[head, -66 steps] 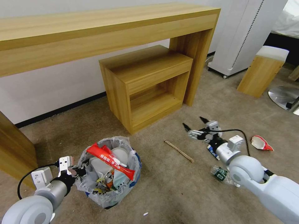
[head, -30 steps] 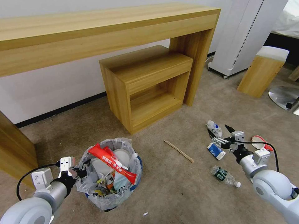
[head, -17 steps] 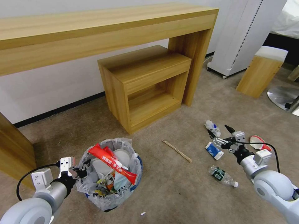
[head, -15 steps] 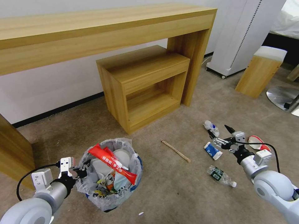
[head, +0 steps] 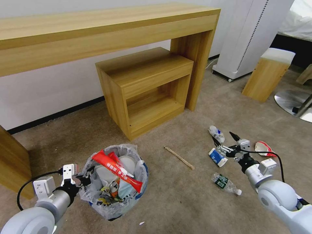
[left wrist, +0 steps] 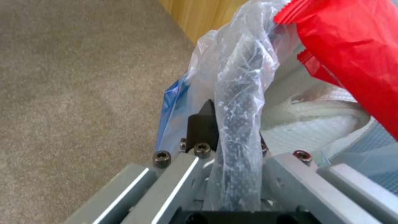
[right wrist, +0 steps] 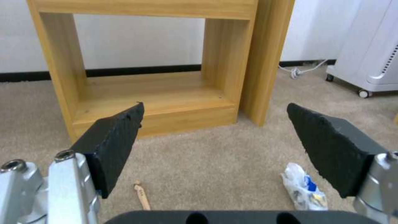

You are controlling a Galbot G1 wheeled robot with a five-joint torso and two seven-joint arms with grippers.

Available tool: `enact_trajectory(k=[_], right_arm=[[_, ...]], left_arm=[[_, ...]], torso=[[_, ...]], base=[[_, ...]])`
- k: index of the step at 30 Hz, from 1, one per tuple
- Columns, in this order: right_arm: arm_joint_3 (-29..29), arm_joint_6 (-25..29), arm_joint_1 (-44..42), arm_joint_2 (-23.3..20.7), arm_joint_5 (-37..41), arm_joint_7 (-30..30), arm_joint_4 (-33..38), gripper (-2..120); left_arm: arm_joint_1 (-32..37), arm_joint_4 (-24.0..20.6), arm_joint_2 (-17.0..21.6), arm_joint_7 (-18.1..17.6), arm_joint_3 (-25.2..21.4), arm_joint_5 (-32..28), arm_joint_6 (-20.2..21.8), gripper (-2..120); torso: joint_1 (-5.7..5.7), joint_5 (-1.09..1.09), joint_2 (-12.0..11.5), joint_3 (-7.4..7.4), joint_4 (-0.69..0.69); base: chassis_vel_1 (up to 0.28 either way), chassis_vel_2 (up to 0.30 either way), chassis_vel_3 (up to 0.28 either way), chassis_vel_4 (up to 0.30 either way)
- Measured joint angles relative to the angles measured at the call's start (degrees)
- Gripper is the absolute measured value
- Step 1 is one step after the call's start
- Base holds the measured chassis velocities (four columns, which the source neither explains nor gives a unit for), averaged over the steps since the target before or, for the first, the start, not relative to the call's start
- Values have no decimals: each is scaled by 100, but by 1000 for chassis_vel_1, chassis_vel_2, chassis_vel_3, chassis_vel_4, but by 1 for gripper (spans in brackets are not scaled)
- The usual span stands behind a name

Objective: Pick up the trash bin and place the garbage on the floor into it.

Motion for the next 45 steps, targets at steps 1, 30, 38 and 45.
enact_trajectory(k=[1, 30, 38, 45], right_arm=[[-2, 6, 1, 0, -10, -5, -2, 90], [266, 312, -171, -16, -180, -34, -93, 98], [277, 294, -182, 47, -253, 3, -110, 97], [292, 293, -188, 58, -255, 16, -129, 96]], left_arm=[[-3, 6, 4, 1, 0, 1, 0, 1], [10, 18, -36, 65, -37, 105, 0, 1], [33, 15, -50, 75, -47, 117, -13, 1], [94, -12, -59, 132, -80, 244, -24, 1]], torso=[[0, 0, 0, 0, 0], [0, 1, 0, 0, 0], [0, 1, 0, 0, -1], [0, 1, 0, 0, -1]], base=[[0, 0, 0, 0], [0, 0, 0, 0], [0, 0, 0, 0], [0, 0, 0, 0]])
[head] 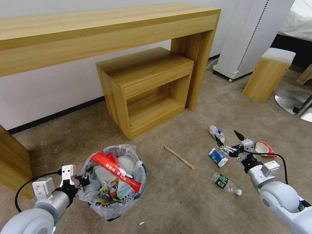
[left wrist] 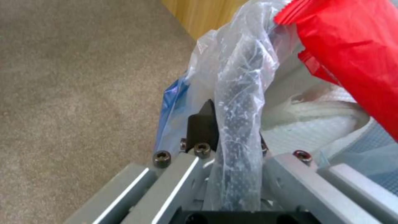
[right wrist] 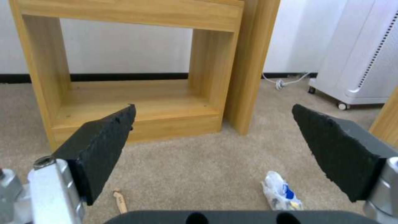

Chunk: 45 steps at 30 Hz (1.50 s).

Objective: Pick up the trash bin and place the garbage on the floor into it.

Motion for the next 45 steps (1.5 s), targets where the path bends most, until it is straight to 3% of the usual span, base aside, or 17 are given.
enact_trajectory(k=[11, 45], right_arm=[[14, -4, 5, 4, -3, -38, -39, 94], [-32, -12, 132, -29, 6, -87, -102, 92]], left_arm=[[29, -1, -14, 146, -30, 57, 56, 1], [35, 7, -21, 144, -26, 71, 44, 1]], torso=[[0, 0, 0, 0, 0], [0, 0, 0, 0, 0]], base=[[0, 0, 0, 0], [-40, -40, -36, -38]])
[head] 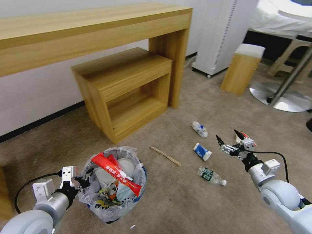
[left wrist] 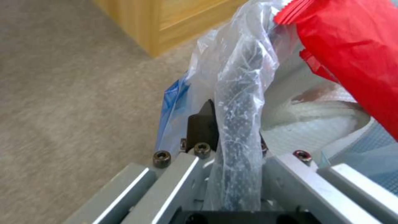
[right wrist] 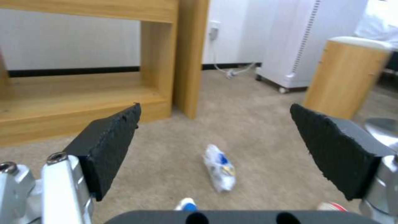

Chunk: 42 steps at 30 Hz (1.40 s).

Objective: Pick up the trash bin and place the garbage on the floor into it.

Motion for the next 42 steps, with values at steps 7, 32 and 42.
enact_trajectory(k=[7, 32, 42], right_arm=[[-3, 7, 4, 3, -8, 0, -10, 92], [-67, 4, 107, 40, -61, 0, -111, 92], [-60, 34, 118, 27, -59, -9, -148, 92]], left_arm=[[9, 3, -16, 3, 6, 12, 1, 1], [-26, 38, -30, -35, 12, 7, 33, 1], [-27, 41, -46, -32, 15, 12, 34, 1]], torso=[[0, 0, 0, 0, 0], [0, 0, 0, 0, 1], [0, 0, 0, 1, 0]], base=[[-87, -80, -77, -73], [-21, -21, -14, -19], [-103, 90, 97, -106]])
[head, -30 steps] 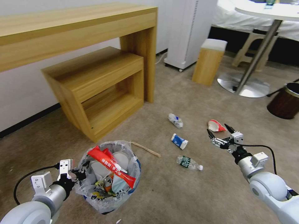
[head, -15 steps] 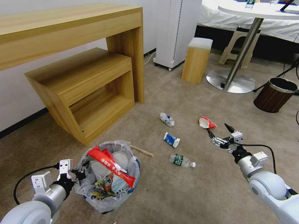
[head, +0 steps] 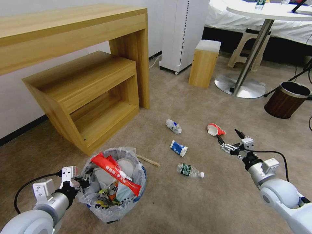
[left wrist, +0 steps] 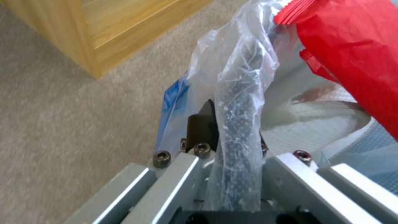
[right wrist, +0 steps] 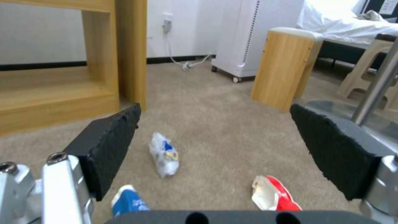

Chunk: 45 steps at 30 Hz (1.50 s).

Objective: Pick up the trash bin and place the garbage on the floor into it.

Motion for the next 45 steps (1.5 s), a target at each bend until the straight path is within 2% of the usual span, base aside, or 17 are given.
enact_trajectory(k=[7, 9, 11, 12, 14, 16, 18, 21, 25, 28, 32, 36, 41, 44, 45], right_arm=[[-30, 46, 0, -23, -147, -83, -63, 97], [-26, -231, -79, -174, -50, -247, -32, 99], [-23, -257, -85, -188, -35, -269, -31, 100], [-13, -522, -128, -323, 93, -474, -50, 100], [-16, -626, -142, -387, 141, -583, -87, 100], [-83, -921, -169, -550, 149, -1083, -286, 100], [-126, -1035, -172, -591, 102, -1157, -352, 100], [-461, -1188, -97, -756, -104, -1321, -617, 100], [-808, -1456, 38, -828, -358, -1253, -770, 100], [-1342, -1801, 359, -854, -656, -942, -945, 100], [-1682, -2014, 601, -810, -803, -645, -1037, 100], [-2235, -2081, 1066, -589, -1150, -280, -1324, 100], [-2747, -2002, 1488, -388, -1323, -264, -1635, 100], [-3337, -1935, 1901, -113, -1429, -320, -1943, 100], [-3337, -1935, 1901, -113, -1429, -320, -1943, 100]], left_arm=[[-1, 14, -10, 4, 14, 24, -3, 1], [-2, 38, -16, 12, 26, 50, -4, 1], [-3, 42, -17, 13, 27, 53, -5, 1], [-15, 60, -24, 19, 32, 64, -10, 1], [-21, 68, -29, 21, 35, 67, -14, 1], [-43, 97, -54, 37, 55, 99, -28, 1], [-55, 116, -58, 45, 59, 104, -31, 1], [-107, 183, -64, 57, 65, 113, -48, 1], [-152, 241, -80, 85, 76, 141, -64, 1], [-200, 329, -123, 144, 95, 215, -91, 1], [-219, 373, -164, 162, 106, 250, -110, 1], [-238, 406, -220, 187, 120, 287, -119, 1], [-265, 407, -258, 189, 131, 303, -119, 1], [-256, 403, -315, 191, 134, 339, -119, 1], [-256, 403, -315, 191, 134, 339, -119, 1]], torso=[[1, 0, -1, 1, 1], [0, 0, -1, -1, 0], [0, 0, -1, -1, 0], [0, 0, -1, -1, 0], [0, 0, -1, -1, 0], [0, 0, -1, -1, 0], [0, 1, -1, -1, 0], [0, 0, -1, -1, 0], [0, 1, -1, 0, 0], [0, 1, -1, -1, 0], [0, -1, -1, -1, 0], [0, 0, -1, 0, 0], [0, -2, 0, 0, 0], [0, 0, 0, 0, 0], [0, 0, 0, 0, 0]], base=[[-69, 61, 77, -69], [0, 0, 0, 0], [0, 0, 0, 0], [0, 0, 0, 0], [0, 0, 0, 0], [0, 0, 0, 0], [0, 0, 0, 0], [0, 0, 0, 0], [0, 0, 0, 0], [0, 0, 0, 0], [0, 0, 0, 0], [0, 0, 0, 0], [0, 0, 0, 0], [0, 0, 0, 0], [0, 0, 0, 0]])
